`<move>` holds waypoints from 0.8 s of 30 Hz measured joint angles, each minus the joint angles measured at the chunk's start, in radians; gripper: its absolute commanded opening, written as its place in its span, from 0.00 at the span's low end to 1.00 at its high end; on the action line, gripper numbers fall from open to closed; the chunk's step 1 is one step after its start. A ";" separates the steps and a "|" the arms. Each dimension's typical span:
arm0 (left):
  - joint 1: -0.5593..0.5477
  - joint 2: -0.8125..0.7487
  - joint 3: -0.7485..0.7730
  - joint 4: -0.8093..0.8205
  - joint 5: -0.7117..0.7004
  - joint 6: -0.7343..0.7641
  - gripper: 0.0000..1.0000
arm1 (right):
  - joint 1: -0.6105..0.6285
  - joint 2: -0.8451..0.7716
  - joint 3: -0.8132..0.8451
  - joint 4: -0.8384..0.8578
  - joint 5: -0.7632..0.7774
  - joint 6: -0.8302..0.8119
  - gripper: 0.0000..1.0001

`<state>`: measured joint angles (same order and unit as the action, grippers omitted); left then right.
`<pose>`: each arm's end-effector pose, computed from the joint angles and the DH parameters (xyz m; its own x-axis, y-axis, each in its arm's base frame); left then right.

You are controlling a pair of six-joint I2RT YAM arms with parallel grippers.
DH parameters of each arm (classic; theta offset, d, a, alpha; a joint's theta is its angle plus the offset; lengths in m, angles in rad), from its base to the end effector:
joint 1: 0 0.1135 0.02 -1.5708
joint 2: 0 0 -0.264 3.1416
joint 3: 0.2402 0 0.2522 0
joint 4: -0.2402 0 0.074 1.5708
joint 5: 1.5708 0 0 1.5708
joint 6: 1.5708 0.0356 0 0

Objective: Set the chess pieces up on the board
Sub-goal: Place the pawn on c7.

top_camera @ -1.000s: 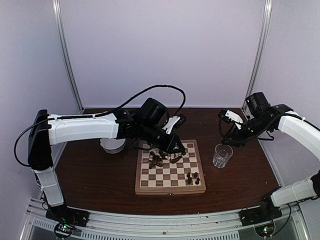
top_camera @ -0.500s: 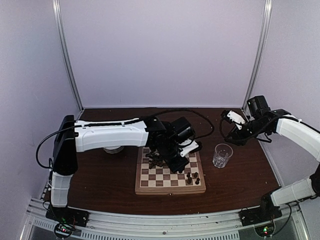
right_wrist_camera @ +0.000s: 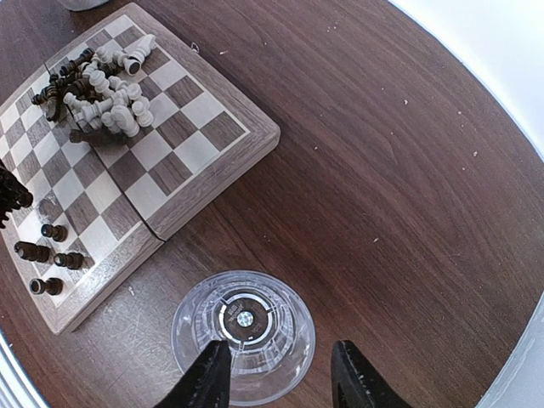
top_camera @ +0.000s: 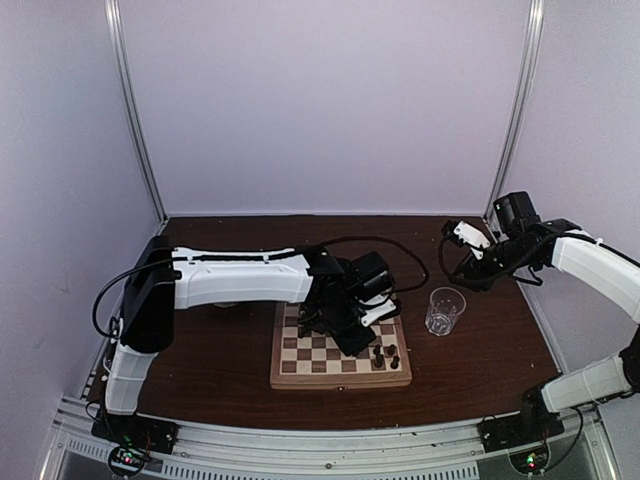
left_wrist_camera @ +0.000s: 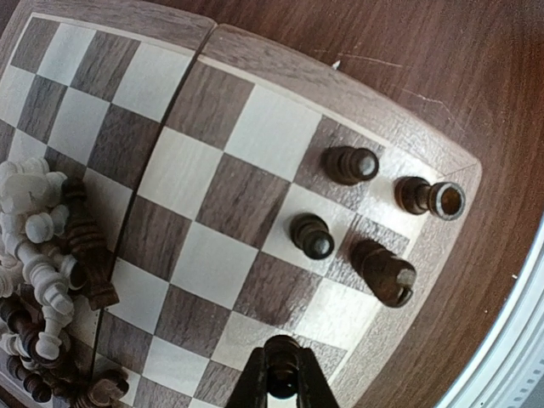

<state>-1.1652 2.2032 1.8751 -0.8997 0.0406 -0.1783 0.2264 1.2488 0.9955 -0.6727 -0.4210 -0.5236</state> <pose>0.1818 -0.4270 0.2011 -0.5295 0.7839 -0.3242 0.8430 0.5291 -0.0973 0.2429 0.0709 0.2755 -0.4524 -0.5725 -0.6838 -0.7741 0.6328 -0.0177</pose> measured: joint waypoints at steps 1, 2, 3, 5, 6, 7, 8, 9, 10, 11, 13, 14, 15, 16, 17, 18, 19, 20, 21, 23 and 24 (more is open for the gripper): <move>0.000 0.002 0.000 0.000 0.000 0.000 0.02 | 0.000 0.000 0.000 0.001 0.000 0.000 0.43; 0.000 0.004 0.000 0.000 0.000 0.000 0.02 | 0.000 0.000 0.000 0.002 0.000 0.000 0.43; -0.001 0.006 0.000 0.001 0.000 0.000 0.02 | 0.000 0.000 0.000 0.003 0.001 0.000 0.43; -0.001 0.008 0.001 0.003 0.000 0.000 0.02 | 0.000 0.002 0.000 0.005 0.001 0.000 0.43; -0.001 0.009 0.001 0.005 0.000 0.000 0.02 | 0.000 0.003 0.000 0.005 0.001 0.000 0.43; -0.001 0.010 0.001 0.008 0.000 0.000 0.02 | 0.000 0.005 0.000 0.005 0.001 0.000 0.43; -0.001 0.011 0.001 0.011 0.000 0.000 0.02 | 0.000 0.006 0.000 0.005 0.001 0.000 0.43; -0.001 0.012 0.001 0.013 0.000 0.000 0.02 | 0.000 0.008 0.000 0.005 0.001 0.000 0.43; -0.001 0.014 0.001 0.016 0.000 -0.001 0.02 | 0.000 0.010 0.000 0.005 0.001 0.000 0.43; -0.001 0.016 0.001 0.019 0.000 -0.001 0.02 | 0.000 0.010 0.000 0.005 0.001 0.000 0.43; -0.001 0.023 0.001 0.023 0.001 -0.003 0.02 | 0.000 0.010 0.000 0.005 0.001 0.000 0.43; -0.001 0.026 0.001 0.027 0.001 -0.003 0.02 | 0.000 0.010 0.000 0.005 0.001 0.000 0.43; -0.001 0.029 0.001 0.030 0.001 -0.003 0.02 | 0.000 0.010 0.000 0.005 0.001 0.000 0.43; -0.001 0.031 0.001 0.034 0.000 -0.003 0.02 | 0.000 0.010 0.000 0.005 0.001 0.000 0.43; -0.001 0.034 0.001 0.036 0.000 -0.004 0.02 | 0.000 0.010 0.000 0.005 0.001 0.000 0.43; -0.001 0.036 0.002 0.037 0.000 -0.004 0.02 | 0.000 0.011 0.000 0.005 0.001 0.000 0.43; -0.001 0.039 0.004 0.037 0.000 -0.004 0.02 | 0.000 0.012 0.000 0.005 0.001 0.000 0.43; -0.001 0.040 0.007 0.037 0.000 -0.005 0.02 | 0.000 0.013 0.000 0.005 0.001 0.000 0.43; -0.001 0.042 0.012 0.037 0.000 -0.006 0.02 | 0.000 0.014 0.000 0.005 0.001 0.000 0.43; -0.001 0.045 0.018 0.039 0.000 -0.006 0.02 | 0.000 0.017 0.000 0.005 0.001 0.000 0.43; -0.001 0.046 0.019 0.040 0.000 -0.007 0.02 | 0.000 0.018 0.000 0.005 0.001 0.000 0.43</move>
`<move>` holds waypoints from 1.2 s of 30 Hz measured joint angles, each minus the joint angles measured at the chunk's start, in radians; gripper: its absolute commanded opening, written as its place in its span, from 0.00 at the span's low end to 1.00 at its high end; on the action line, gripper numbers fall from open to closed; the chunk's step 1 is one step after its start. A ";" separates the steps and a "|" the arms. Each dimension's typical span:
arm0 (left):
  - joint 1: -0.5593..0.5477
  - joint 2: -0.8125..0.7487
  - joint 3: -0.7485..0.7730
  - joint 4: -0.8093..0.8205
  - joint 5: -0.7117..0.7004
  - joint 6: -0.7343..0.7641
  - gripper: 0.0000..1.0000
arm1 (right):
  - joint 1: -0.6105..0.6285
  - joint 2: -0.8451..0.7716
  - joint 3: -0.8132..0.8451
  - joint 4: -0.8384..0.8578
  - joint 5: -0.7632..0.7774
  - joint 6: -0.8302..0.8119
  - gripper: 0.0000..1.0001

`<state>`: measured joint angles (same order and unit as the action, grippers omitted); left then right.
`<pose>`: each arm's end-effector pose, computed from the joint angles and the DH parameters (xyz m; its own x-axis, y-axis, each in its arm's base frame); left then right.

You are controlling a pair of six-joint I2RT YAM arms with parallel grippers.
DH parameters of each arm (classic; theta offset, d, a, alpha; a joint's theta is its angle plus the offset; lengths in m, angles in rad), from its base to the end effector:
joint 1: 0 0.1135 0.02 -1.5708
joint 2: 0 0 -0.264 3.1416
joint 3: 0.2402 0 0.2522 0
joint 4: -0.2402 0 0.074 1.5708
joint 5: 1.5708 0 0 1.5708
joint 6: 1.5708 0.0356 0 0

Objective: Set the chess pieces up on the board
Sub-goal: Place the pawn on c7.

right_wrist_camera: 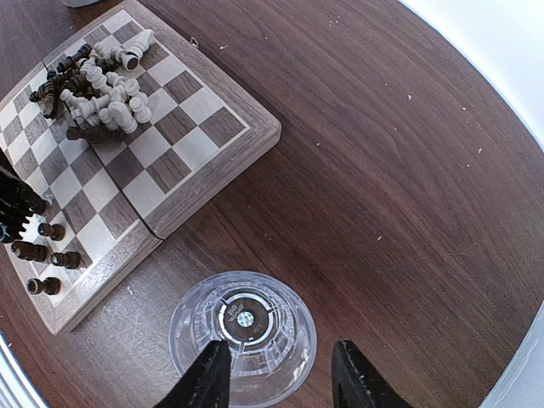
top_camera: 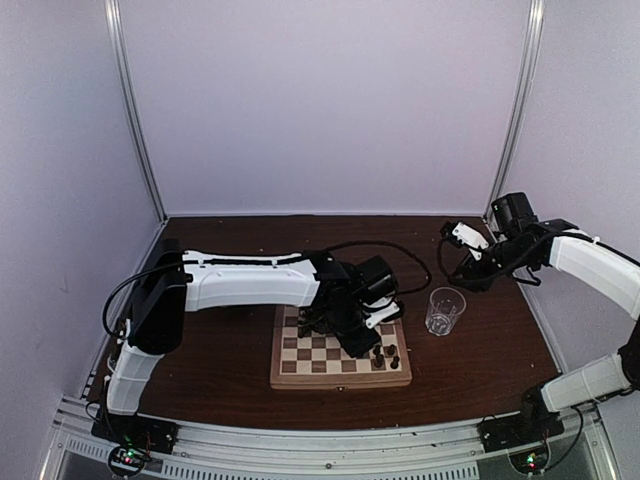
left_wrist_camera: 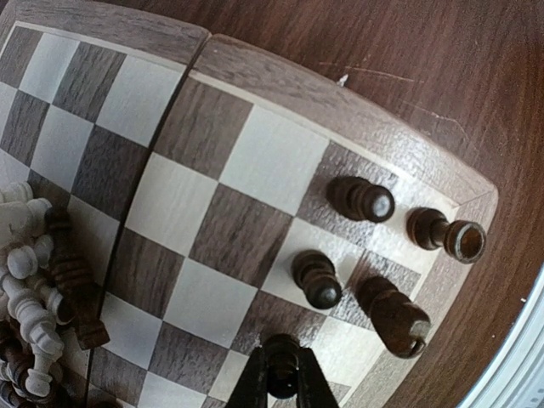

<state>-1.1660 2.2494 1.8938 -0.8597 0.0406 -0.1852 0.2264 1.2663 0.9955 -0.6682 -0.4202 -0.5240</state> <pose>0.1855 -0.4366 0.1873 -0.5330 0.7769 -0.3351 0.8402 0.5327 -0.1015 0.2460 0.0716 0.2717 -0.4609 -0.5749 -0.6761 -0.7742 0.6329 -0.0105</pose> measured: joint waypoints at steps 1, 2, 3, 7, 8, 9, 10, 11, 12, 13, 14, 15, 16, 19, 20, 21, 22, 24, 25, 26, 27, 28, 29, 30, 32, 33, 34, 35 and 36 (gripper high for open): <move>0.000 0.001 0.000 0.000 0.000 0.000 0.02 | 0.000 0.001 0.000 0.000 0.000 0.000 0.43; 0.000 0.003 0.000 0.000 0.000 0.000 0.02 | 0.000 0.002 0.000 0.000 0.000 0.000 0.43; 0.000 0.003 0.001 0.000 0.000 -0.001 0.03 | 0.000 0.002 0.000 0.000 0.000 0.000 0.43; 0.000 0.003 0.001 0.002 0.000 -0.004 0.03 | 0.000 0.002 0.000 0.000 0.000 0.000 0.43; 0.000 0.003 0.001 0.003 0.000 -0.004 0.03 | 0.000 0.002 0.000 0.000 0.000 0.000 0.43; 0.000 0.004 0.001 0.003 0.000 -0.004 0.03 | 0.000 0.002 0.000 0.000 0.000 0.000 0.43; 0.000 0.004 0.001 0.005 0.000 -0.004 0.02 | 0.000 0.003 0.000 0.000 0.000 0.000 0.43; 0.000 0.004 0.001 0.006 0.000 -0.004 0.03 | 0.000 0.003 0.000 0.000 0.000 0.000 0.43; 0.000 0.004 0.001 0.007 0.000 -0.004 0.03 | 0.000 0.004 0.000 0.000 0.000 0.000 0.43; 0.000 0.005 0.001 0.008 0.000 -0.005 0.03 | 0.000 0.004 0.000 0.000 0.000 0.000 0.44; 0.000 0.005 0.001 0.008 0.000 -0.005 0.03 | 0.000 0.005 0.000 0.000 0.000 0.000 0.44; 0.000 0.006 0.001 0.011 0.000 -0.005 0.03 | 0.000 0.006 0.000 0.000 -0.001 0.000 0.44; 0.000 0.006 0.001 0.015 0.000 -0.005 0.03 | 0.000 0.007 0.000 0.000 -0.001 0.000 0.44; 0.000 0.011 0.006 0.023 0.000 -0.007 0.05 | 0.000 0.010 0.000 0.000 -0.001 0.000 0.44; 0.000 0.012 0.008 0.024 0.000 -0.007 0.05 | 0.000 0.010 0.000 0.000 -0.001 0.000 0.44; 0.000 0.014 0.010 0.025 0.000 -0.008 0.05 | 0.000 0.010 0.000 0.000 -0.001 0.000 0.44; 0.000 0.015 0.011 0.027 0.000 -0.008 0.05 | 0.000 0.011 0.000 0.000 -0.001 0.000 0.44; 0.000 0.016 0.011 0.030 0.000 -0.008 0.05 | 0.000 0.012 0.000 0.000 -0.001 0.000 0.44; 0.000 0.016 0.011 0.029 0.000 -0.008 0.05 | 0.000 0.013 0.000 0.000 -0.001 0.000 0.44; 0.000 0.016 0.011 0.030 0.000 -0.008 0.05 | 0.000 0.013 0.000 -0.001 -0.001 0.000 0.44; 0.000 0.016 0.011 0.030 0.000 -0.008 0.05 | 0.000 0.014 0.000 -0.001 -0.001 0.000 0.44; 0.000 0.016 0.011 0.030 0.000 -0.008 0.05 | 0.000 0.014 0.000 0.000 -0.001 0.000 0.44; 0.000 0.016 0.011 0.030 0.000 -0.008 0.04 | 0.000 0.014 0.000 -0.001 -0.001 0.000 0.44; 0.000 0.016 0.011 0.030 0.000 -0.008 0.04 | 0.000 0.014 0.000 0.000 -0.001 0.000 0.44; 0.000 0.016 0.011 0.029 0.000 -0.008 0.02 | 0.000 0.014 0.000 0.000 -0.001 0.000 0.44; 0.000 0.016 0.011 0.029 -0.001 -0.008 0.02 | 0.000 0.014 0.000 0.000 -0.001 0.000 0.44; 0.000 0.016 0.011 0.029 -0.002 -0.008 0.02 | 0.000 0.014 0.000 -0.001 -0.001 0.000 0.44; 0.000 0.016 0.011 0.029 -0.003 -0.008 0.01 | 0.000 0.015 0.000 0.000 -0.001 0.000 0.44; 0.000 0.016 0.011 0.029 -0.004 -0.008 0.01 | 0.000 0.015 0.000 -0.001 -0.001 0.000 0.44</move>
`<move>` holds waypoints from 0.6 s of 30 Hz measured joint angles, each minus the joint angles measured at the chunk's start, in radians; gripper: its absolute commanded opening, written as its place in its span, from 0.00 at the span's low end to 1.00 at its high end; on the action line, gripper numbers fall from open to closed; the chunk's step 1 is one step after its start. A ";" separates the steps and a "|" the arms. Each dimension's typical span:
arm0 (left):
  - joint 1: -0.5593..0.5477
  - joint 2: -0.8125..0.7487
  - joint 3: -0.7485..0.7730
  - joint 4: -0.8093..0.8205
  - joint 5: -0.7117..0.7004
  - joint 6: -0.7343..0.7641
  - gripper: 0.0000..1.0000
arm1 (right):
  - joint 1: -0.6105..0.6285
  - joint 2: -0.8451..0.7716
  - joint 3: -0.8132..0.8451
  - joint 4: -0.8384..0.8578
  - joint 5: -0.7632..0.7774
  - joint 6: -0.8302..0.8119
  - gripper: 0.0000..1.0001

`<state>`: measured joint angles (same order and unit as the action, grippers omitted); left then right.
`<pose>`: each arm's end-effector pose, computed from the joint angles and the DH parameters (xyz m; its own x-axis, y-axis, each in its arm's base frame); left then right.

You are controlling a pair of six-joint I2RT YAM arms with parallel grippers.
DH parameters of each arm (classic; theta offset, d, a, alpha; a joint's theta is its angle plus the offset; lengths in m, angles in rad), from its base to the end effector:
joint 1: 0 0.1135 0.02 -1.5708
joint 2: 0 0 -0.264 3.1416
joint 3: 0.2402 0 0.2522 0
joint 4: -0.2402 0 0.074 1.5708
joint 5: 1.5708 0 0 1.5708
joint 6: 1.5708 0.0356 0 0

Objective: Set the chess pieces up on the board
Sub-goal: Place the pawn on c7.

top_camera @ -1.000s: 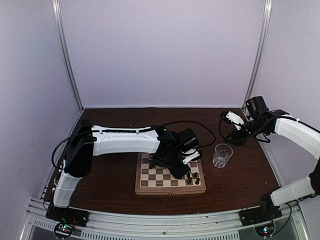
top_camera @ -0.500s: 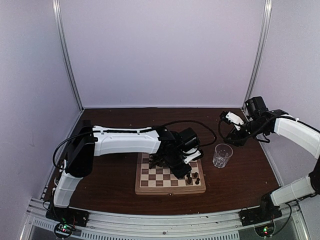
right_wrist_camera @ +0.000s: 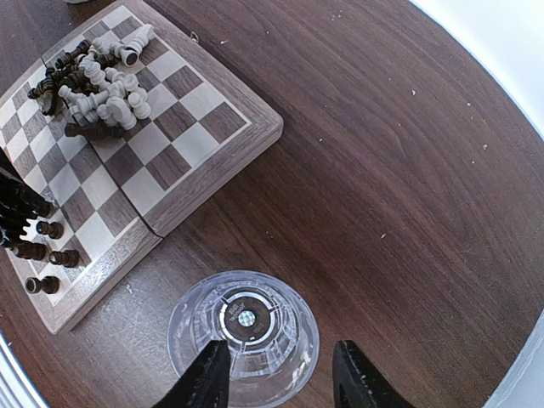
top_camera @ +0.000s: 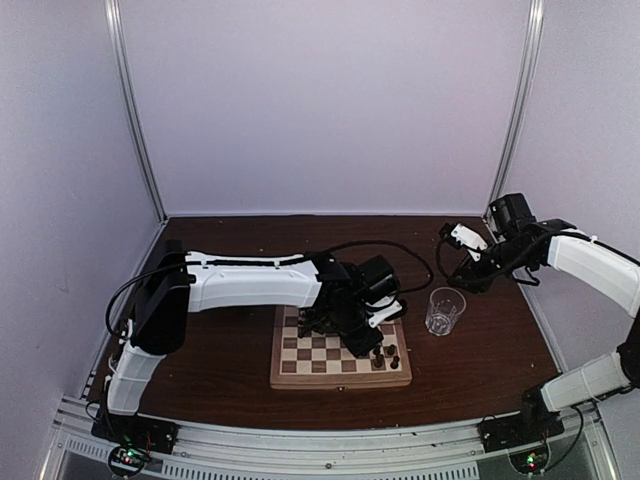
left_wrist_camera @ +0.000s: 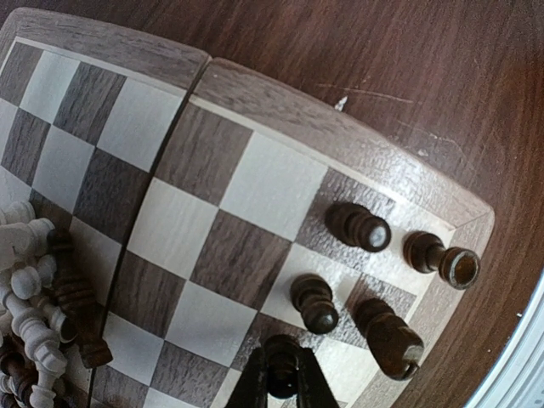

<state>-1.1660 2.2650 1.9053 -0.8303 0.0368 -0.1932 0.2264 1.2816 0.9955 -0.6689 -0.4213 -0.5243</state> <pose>0.1878 -0.4417 0.1846 -0.5362 0.7643 -0.3582 0.8366 0.5377 -0.1049 0.2483 0.0721 0.2680 -0.4709 -0.5772 -0.6671 -0.7748 0.6322 -0.0002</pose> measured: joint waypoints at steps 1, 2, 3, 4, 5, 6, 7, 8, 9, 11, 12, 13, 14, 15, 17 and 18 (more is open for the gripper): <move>0.000 0.000 0.000 0.000 0.000 0.000 0.01 | 0.000 0.000 0.000 0.000 0.000 0.000 0.44; 0.000 0.000 0.000 0.000 0.000 0.000 0.00 | 0.000 0.000 0.000 0.000 0.000 0.000 0.44; 0.000 0.000 0.000 0.000 0.000 0.000 0.00 | 0.000 0.000 0.000 0.000 0.000 0.000 0.44; 0.000 0.000 0.000 0.000 0.000 0.000 0.00 | 0.000 0.000 0.000 0.000 0.000 0.000 0.44; 0.000 0.000 0.000 0.000 0.000 0.000 0.00 | 0.000 0.000 0.000 0.000 0.000 0.000 0.44; 0.000 0.000 0.000 0.000 -0.001 0.000 0.00 | 0.000 0.000 0.000 0.000 0.000 0.000 0.44; 0.000 0.000 0.000 0.000 -0.003 0.000 0.00 | 0.000 0.000 0.000 0.000 0.000 0.000 0.44; 0.000 0.000 0.000 0.000 -0.005 -0.001 0.00 | 0.000 0.000 0.000 0.000 0.000 0.000 0.44; 0.000 0.000 0.000 0.000 -0.006 -0.002 0.00 | 0.000 0.000 0.000 0.000 0.000 0.000 0.44; 0.000 0.000 -0.002 0.001 -0.007 -0.004 0.00 | 0.000 0.000 0.000 0.000 0.000 0.000 0.44; 0.000 0.000 -0.003 0.002 -0.007 -0.007 0.00 | 0.000 0.000 0.000 0.000 0.000 0.000 0.44; 0.000 0.000 -0.005 0.004 -0.007 -0.009 0.00 | 0.000 0.000 0.000 0.000 0.000 0.000 0.44; 0.000 -0.003 -0.009 0.008 -0.008 -0.011 0.00 | 0.000 0.000 0.000 0.000 0.000 0.000 0.44; 0.000 -0.006 -0.014 0.011 -0.008 -0.013 0.00 | 0.000 0.000 0.000 0.000 0.000 0.000 0.44; 0.000 -0.010 -0.023 0.019 -0.008 -0.018 0.00 | 0.000 0.000 0.000 0.000 0.000 0.000 0.44; 0.000 -0.012 -0.026 0.023 -0.008 -0.018 0.00 | 0.000 0.000 0.000 0.000 0.000 0.000 0.44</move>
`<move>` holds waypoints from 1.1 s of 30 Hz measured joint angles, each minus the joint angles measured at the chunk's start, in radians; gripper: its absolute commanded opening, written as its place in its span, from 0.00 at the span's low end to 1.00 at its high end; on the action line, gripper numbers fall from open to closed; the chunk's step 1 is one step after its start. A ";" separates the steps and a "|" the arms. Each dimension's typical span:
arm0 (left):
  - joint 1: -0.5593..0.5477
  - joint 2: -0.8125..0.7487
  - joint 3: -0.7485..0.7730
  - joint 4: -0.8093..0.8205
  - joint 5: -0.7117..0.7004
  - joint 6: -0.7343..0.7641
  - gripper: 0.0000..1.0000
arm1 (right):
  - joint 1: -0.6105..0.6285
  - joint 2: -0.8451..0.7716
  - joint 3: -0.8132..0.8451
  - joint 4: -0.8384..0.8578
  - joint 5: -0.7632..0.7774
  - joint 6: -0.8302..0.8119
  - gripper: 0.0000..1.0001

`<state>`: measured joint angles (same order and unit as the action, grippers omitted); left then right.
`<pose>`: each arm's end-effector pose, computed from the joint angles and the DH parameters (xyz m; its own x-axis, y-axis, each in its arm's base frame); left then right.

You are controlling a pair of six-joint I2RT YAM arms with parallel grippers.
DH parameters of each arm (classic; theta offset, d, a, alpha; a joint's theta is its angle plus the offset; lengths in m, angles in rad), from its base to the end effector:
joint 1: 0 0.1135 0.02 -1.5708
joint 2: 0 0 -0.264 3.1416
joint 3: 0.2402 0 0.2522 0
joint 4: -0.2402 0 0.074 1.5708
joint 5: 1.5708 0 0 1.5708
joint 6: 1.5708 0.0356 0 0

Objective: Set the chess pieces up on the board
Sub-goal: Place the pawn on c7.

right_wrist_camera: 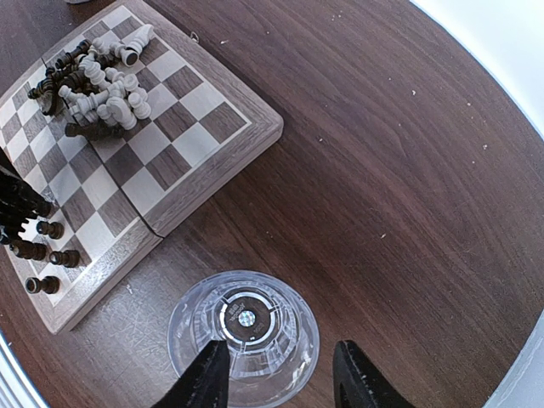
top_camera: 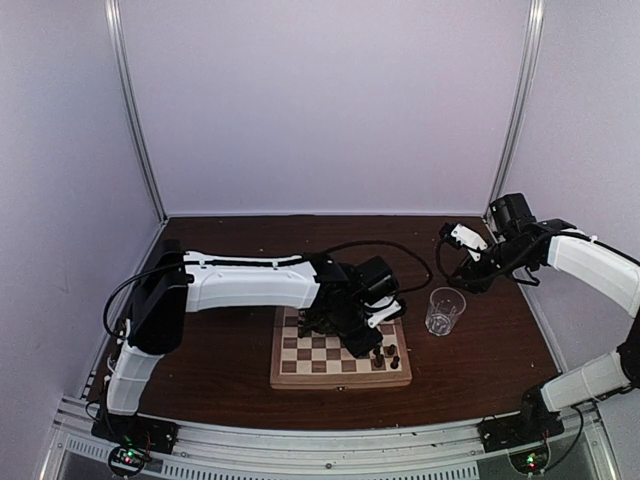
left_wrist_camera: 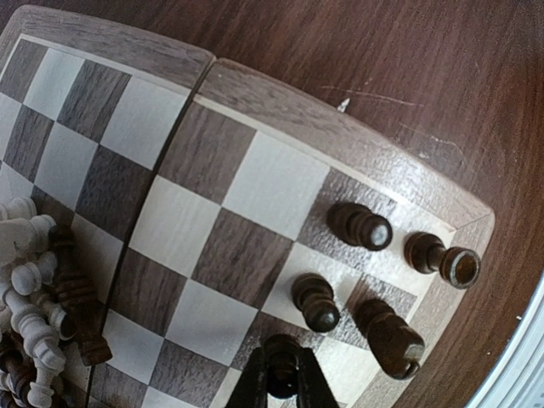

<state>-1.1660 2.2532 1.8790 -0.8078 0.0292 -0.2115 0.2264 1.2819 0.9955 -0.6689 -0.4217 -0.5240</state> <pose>0.1873 -0.4398 0.1833 -0.5501 0.7511 -0.3650 0.8261 0.5535 -0.1060 0.2483 0.0722 0.2680 -0.4712 -0.5770 -0.6671 -0.7748 0.6322 0.0005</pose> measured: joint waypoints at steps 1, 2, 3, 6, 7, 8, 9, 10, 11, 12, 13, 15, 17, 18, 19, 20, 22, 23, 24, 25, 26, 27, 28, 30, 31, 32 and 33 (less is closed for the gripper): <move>0.000 -0.002 -0.004 0.003 -0.003 -0.002 0.00 | 0.000 0.000 0.000 0.000 0.000 0.000 0.44; 0.000 -0.003 -0.006 0.006 -0.007 -0.004 0.00 | 0.000 0.000 0.000 0.000 0.000 0.000 0.44; -0.001 -0.004 -0.008 0.008 -0.010 -0.005 0.00 | 0.000 0.000 0.000 0.000 0.000 0.000 0.45; -0.003 -0.004 -0.009 0.011 -0.019 -0.009 0.00 | 0.000 0.000 0.000 0.000 0.000 0.000 0.44; -0.003 -0.004 -0.009 0.011 -0.021 -0.009 0.00 | 0.000 0.000 0.000 0.000 0.000 0.000 0.44; -0.004 -0.004 -0.009 0.011 -0.023 -0.011 0.00 | 0.000 0.000 0.000 0.000 0.000 0.000 0.45; -0.005 -0.004 -0.010 0.011 -0.025 -0.011 0.00 | 0.000 0.000 0.000 0.000 0.000 0.000 0.44; -0.006 -0.005 -0.010 0.011 -0.027 -0.012 0.00 | 0.000 0.000 0.000 0.000 0.000 0.000 0.44; -0.006 -0.005 -0.011 0.013 -0.028 -0.012 0.00 | 0.000 0.000 0.000 0.000 0.000 0.000 0.45; -0.006 -0.005 -0.012 0.013 -0.028 -0.013 0.00 | 0.000 0.000 0.000 0.000 0.000 0.000 0.44; -0.006 -0.005 -0.012 0.014 -0.028 -0.014 0.01 | 0.000 0.000 0.000 0.000 0.000 0.000 0.45; -0.006 -0.005 -0.013 0.014 -0.027 -0.015 0.03 | 0.000 0.000 0.000 0.000 0.000 0.000 0.45; -0.006 -0.007 -0.013 0.014 -0.027 -0.016 0.08 | 0.000 0.000 0.000 0.000 0.000 0.000 0.45; -0.006 -0.010 -0.017 0.016 -0.027 -0.016 0.09 | 0.000 0.000 0.000 0.000 0.000 0.000 0.45; -0.006 -0.012 -0.022 0.020 -0.027 -0.018 0.10 | 0.000 0.000 0.000 0.000 0.000 0.000 0.45; -0.006 -0.014 -0.025 0.022 -0.027 -0.019 0.11 | 0.000 0.000 0.000 0.000 0.000 0.000 0.45; -0.006 -0.015 -0.028 0.022 -0.028 -0.022 0.13 | 0.000 0.000 0.000 0.000 0.000 0.000 0.45; -0.006 -0.016 -0.030 0.023 -0.029 -0.023 0.13 | 0.000 0.000 0.000 0.000 0.000 0.000 0.45; -0.006 -0.017 -0.032 0.024 -0.030 -0.024 0.14 | 0.000 0.000 0.000 0.000 0.000 0.000 0.45; -0.006 -0.018 -0.033 0.024 -0.030 -0.024 0.14 | 0.000 0.000 0.000 0.000 0.000 0.000 0.45; -0.006 -0.018 -0.034 0.024 -0.030 -0.025 0.14 | 0.000 0.000 0.000 0.000 0.000 0.000 0.45; -0.006 -0.019 -0.034 0.024 -0.031 -0.026 0.15 | 0.000 0.000 0.000 0.000 0.000 0.000 0.45; -0.006 -0.019 -0.034 0.024 -0.031 -0.026 0.16 | 0.000 0.000 0.000 0.000 0.000 0.000 0.45; -0.006 -0.019 -0.035 0.024 -0.031 -0.027 0.19 | 0.000 0.000 0.000 0.000 0.000 0.000 0.45; -0.006 -0.019 -0.038 0.023 -0.032 -0.027 0.19 | 0.000 0.000 0.000 0.000 0.000 0.000 0.45; -0.006 -0.019 -0.042 0.021 -0.034 -0.027 0.20 | 0.000 0.000 0.000 0.000 0.000 0.000 0.45; -0.006 -0.019 -0.047 0.018 -0.034 -0.027 0.21 | 0.000 0.000 0.000 0.000 0.000 0.000 0.45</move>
<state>-1.1717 2.2345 1.8320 -0.7902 -0.0051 -0.2390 0.2264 1.2823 0.9955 -0.6689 -0.4217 -0.5240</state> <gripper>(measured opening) 0.191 0.448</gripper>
